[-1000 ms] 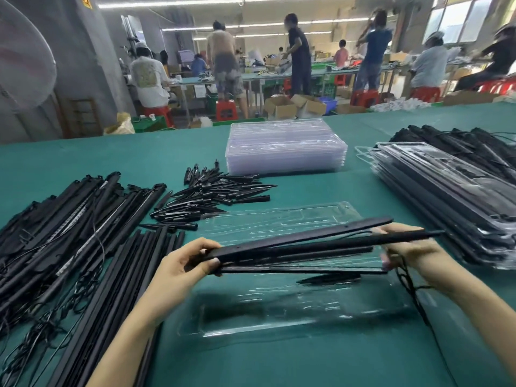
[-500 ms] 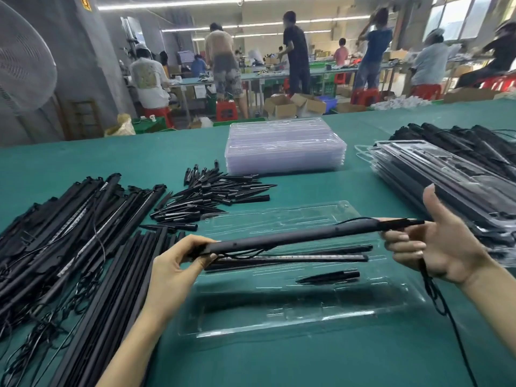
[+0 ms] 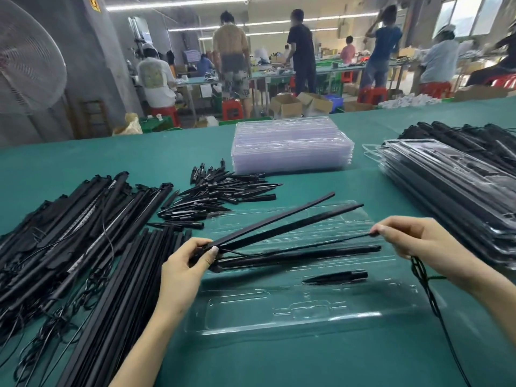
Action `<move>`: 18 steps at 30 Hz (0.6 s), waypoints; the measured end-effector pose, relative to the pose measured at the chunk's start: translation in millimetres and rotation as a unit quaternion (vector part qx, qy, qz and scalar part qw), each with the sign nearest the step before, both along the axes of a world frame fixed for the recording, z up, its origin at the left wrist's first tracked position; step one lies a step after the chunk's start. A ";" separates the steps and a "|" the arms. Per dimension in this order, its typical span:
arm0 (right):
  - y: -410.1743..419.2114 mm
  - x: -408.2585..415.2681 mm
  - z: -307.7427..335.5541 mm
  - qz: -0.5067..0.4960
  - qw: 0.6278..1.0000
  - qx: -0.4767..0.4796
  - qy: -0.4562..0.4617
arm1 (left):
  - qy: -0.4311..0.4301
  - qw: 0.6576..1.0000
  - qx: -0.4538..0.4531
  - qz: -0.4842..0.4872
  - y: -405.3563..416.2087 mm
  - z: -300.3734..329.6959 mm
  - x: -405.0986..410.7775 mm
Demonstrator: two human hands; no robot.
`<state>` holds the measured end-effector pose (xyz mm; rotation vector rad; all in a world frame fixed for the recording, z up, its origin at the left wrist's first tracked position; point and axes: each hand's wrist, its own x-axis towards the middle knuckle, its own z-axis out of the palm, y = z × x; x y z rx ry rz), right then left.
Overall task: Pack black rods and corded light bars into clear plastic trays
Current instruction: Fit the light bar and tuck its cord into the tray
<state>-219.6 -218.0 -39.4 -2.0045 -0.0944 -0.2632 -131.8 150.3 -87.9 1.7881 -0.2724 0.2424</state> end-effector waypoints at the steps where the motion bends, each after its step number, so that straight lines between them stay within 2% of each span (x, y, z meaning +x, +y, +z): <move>1: 1.3 1.1 0.9 -0.017 0.999 -0.025 -0.027 | 0.011 1.000 -0.004 -0.010 -0.7 0.9 -1.0; 4: 2.9 7.8 0.1 -0.079 0.986 -0.120 -0.088 | 0.034 0.999 -0.009 -0.034 -2.0 2.4 -3.1; 10: 1.3 20.8 -4.6 -0.165 0.937 -0.274 -0.138 | 0.083 0.993 -0.055 -0.066 -6.1 4.2 -5.6; 16: -1.0 23.6 -7.1 -0.116 0.941 -0.296 -0.112 | 0.086 0.988 -0.077 -0.098 -2.0 9.5 -6.0; 18: -3.8 25.0 -7.8 -0.110 0.917 -0.362 -0.127 | 0.081 0.984 -0.078 -0.139 1.4 11.5 -6.9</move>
